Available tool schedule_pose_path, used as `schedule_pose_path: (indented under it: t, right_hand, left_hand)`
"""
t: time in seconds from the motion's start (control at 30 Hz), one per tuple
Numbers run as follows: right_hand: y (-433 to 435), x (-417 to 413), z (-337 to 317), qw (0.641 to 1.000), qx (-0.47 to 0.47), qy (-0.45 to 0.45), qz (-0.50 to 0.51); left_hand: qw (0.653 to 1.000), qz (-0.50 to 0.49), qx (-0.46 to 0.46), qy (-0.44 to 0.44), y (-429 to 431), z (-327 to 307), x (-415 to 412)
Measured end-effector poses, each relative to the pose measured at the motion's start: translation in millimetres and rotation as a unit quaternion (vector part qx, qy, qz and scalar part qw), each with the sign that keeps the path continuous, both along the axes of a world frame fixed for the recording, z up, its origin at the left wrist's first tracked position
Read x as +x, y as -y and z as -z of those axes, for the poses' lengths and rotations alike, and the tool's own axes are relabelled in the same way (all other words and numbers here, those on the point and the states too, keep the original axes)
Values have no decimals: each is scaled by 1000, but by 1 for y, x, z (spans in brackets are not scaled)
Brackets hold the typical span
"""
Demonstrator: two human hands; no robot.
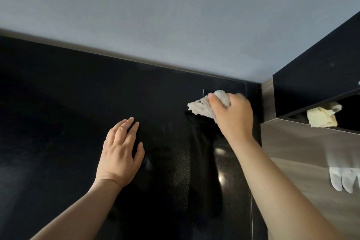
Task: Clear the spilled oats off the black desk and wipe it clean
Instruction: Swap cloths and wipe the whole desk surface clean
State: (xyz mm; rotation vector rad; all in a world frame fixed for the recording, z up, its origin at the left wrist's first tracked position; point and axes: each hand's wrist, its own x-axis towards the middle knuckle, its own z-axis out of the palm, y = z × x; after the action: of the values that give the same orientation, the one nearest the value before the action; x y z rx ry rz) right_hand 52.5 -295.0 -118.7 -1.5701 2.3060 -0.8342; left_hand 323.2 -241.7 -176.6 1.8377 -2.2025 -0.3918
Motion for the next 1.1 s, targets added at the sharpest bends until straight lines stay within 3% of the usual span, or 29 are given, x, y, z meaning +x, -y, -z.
schedule_pose_path:
  t: [0.13,0.3,0.43,0.53,0.6,0.7,0.77,0.83,0.9,1.0,1.1]
  right_hand:
    - [24,4,46,995,51,-83,-24]
    - [-15,26,63,990,-9,-137,-17]
    - [-87,50,49,992,22,-76,-96]
    - [-125,58,31,981,77,61,-170]
    - [-124,50,16,984,34,118,-133]
    - [-80,22,9,996,-60,60,13]
    - [-36,4,16,996,-50,26,66]
    - [-4,-5,33,998,10,3,68]
    - [7,-3,51,993,51,-84,58]
    - [-15,10,59,988,26,-148,26]
    - [-66,31,60,991,-1,-130,-34]
  left_hand:
    - [1000,-1,-3,-2,0,1,0]
    - [1000,3,-6,-5,1,4,3]
    - [1000,2,-10,-2,0,3,1]
    - [1000,3,-12,-3,0,4,2]
    - [1000,4,-12,-5,0,4,2]
    - [1000,3,-15,-6,-2,5,1]
    - [1000,3,-19,-8,-1,6,2]
    - [1000,1,-22,-9,-1,7,2]
    - [1000,-1,-25,-13,-1,7,2]
    - [999,2,-30,-19,-2,8,2]
    - [999,3,-30,-19,-2,8,3]
